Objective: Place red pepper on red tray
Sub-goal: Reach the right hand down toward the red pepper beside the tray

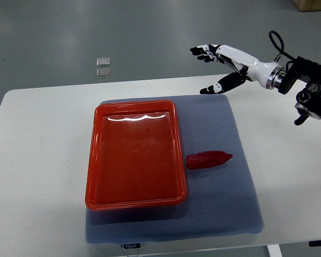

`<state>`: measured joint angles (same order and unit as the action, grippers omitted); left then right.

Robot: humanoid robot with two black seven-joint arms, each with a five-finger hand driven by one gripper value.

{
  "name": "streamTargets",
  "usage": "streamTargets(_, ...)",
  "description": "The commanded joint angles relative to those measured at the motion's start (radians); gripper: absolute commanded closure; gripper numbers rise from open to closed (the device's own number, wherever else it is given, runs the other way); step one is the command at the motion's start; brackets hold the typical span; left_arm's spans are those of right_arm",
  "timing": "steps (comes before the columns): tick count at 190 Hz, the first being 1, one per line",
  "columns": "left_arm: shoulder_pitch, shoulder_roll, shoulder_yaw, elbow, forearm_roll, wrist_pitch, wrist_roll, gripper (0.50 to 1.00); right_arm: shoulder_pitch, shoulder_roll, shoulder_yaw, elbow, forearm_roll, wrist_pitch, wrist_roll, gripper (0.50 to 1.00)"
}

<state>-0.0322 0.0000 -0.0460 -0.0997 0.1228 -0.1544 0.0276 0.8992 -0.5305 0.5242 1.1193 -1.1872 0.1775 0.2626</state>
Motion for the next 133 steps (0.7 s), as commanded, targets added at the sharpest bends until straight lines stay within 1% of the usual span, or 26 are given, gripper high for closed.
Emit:
streamTargets(1,0.000,0.000,0.000,0.000,0.000,-0.001,0.000,0.500,0.026,-0.017,-0.078,0.043,-0.118,0.002,0.001,0.583)
streamTargets(28,0.000,0.000,0.000,0.000,0.000,-0.001,0.000,0.500,0.078,-0.055,-0.207,0.132,-0.238,0.004,0.001,0.583)
streamTargets(39,0.000,0.000,0.000,0.000,0.000,-0.001,0.000,0.500,0.096,-0.072,-0.243,0.162,-0.267,0.017,0.000,0.583)
streamTargets(60,0.000,0.000,0.000,0.000,0.000,-0.001,0.000,0.500,0.127,-0.091,-0.283,0.204,-0.308,0.080,-0.002,0.583)
streamTargets(75,0.000,0.000,0.000,0.000,0.000,-0.001,0.000,0.500,0.147,-0.112,-0.308,0.237,-0.342,0.138,-0.003,0.583)
streamTargets(86,0.000,0.000,0.000,0.000,0.000,-0.001,0.000,0.500,0.159,-0.114,-0.326,0.249,-0.370,0.160,-0.006,0.583)
streamTargets(119,0.000,0.000,0.000,0.000,0.000,-0.001,0.000,0.500,0.162,-0.100,-0.383,0.251,-0.456,0.154,-0.011,0.585)
streamTargets(133,0.000,0.000,0.000,0.000,0.000,-0.001,0.000,0.500,0.155,-0.089,-0.408,0.249,-0.470,0.149,-0.028,0.585)
